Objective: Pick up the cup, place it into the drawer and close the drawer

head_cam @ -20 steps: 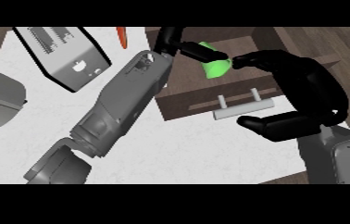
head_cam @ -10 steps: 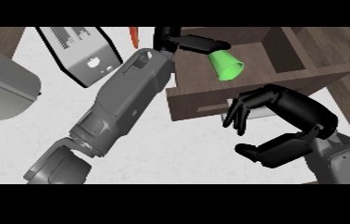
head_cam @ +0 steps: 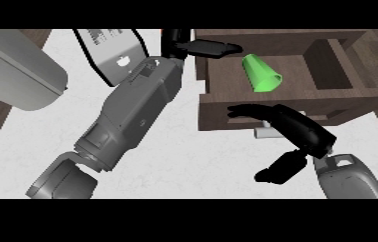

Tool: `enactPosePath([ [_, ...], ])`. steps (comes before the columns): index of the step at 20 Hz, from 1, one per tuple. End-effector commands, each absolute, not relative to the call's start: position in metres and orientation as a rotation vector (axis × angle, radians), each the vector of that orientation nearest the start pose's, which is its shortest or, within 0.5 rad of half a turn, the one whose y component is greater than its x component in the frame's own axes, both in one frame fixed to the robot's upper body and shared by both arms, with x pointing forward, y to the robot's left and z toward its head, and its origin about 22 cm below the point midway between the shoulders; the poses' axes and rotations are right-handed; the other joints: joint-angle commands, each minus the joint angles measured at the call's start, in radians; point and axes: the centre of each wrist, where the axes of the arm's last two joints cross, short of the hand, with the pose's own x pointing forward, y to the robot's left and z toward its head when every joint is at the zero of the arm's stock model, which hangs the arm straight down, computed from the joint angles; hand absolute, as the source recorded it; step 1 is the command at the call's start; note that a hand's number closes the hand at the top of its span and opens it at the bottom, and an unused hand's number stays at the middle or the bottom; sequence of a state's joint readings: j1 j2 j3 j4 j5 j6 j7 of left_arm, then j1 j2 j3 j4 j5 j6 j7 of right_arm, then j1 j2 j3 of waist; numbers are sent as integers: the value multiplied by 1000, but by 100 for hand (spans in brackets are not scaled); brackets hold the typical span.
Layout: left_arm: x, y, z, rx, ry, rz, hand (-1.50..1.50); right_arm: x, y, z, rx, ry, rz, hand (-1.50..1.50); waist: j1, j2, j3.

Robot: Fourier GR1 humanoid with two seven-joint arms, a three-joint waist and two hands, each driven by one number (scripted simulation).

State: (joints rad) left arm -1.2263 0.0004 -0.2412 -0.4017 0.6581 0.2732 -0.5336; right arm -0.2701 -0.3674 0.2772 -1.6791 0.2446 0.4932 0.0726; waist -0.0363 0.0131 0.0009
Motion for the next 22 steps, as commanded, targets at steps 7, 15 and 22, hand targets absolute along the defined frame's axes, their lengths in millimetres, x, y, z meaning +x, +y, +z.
enactPosePath([
  [7,431,87,82,-318,-1922,73,-150,326,-214,-1,-106,-1301,1328,150,96,-6,1],
  [15,424,116,73,-350,-1896,85,-150,379,-236,-4,-171,-1428,1164,150,153,1,4],
  [22,418,133,66,-389,-1897,57,-150,423,-267,53,-304,-1557,978,150,190,18,5],
])
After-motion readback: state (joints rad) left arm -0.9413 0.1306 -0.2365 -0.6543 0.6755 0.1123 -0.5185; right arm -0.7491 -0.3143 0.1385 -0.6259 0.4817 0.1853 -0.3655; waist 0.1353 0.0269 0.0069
